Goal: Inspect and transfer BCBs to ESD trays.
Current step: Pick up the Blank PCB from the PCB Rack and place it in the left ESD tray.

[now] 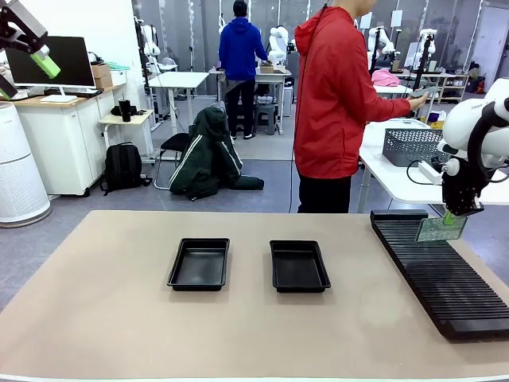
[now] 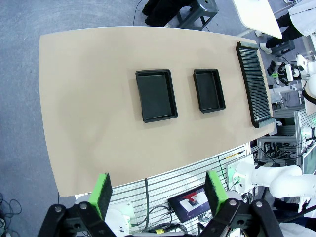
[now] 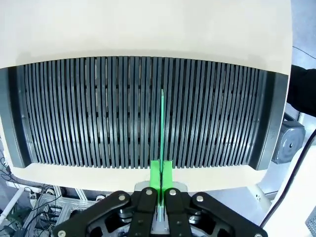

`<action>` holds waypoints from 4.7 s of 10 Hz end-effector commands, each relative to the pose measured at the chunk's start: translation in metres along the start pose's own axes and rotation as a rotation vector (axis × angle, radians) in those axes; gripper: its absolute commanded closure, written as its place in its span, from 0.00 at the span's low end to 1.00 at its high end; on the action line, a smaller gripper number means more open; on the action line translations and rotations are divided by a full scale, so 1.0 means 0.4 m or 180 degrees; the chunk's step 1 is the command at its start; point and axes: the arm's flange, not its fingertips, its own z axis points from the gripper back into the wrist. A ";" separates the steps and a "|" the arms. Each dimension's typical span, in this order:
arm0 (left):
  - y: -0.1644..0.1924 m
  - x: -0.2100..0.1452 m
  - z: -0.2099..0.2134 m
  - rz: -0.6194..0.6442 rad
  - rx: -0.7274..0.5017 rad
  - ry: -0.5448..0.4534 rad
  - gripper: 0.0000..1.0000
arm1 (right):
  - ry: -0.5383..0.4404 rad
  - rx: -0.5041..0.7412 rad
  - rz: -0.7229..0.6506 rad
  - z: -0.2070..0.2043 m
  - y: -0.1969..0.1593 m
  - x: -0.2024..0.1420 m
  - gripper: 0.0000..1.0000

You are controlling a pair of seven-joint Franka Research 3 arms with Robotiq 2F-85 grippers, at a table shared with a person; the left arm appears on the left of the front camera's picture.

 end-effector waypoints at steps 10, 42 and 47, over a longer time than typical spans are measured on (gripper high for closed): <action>0.001 -0.002 -0.001 0.0005 0.0025 0.0022 0.00 | 0.0002 -0.0001 0.0008 -0.007 -0.001 0.002 0.98; 0.001 -0.002 -0.001 0.0005 0.0025 0.0022 0.00 | -0.0456 0.0576 -0.2386 0.496 0.482 0.076 0.98; 0.001 -0.002 -0.001 0.0005 0.0025 0.0022 0.00 | -0.0444 0.0700 -0.3154 0.568 0.611 0.081 0.98</action>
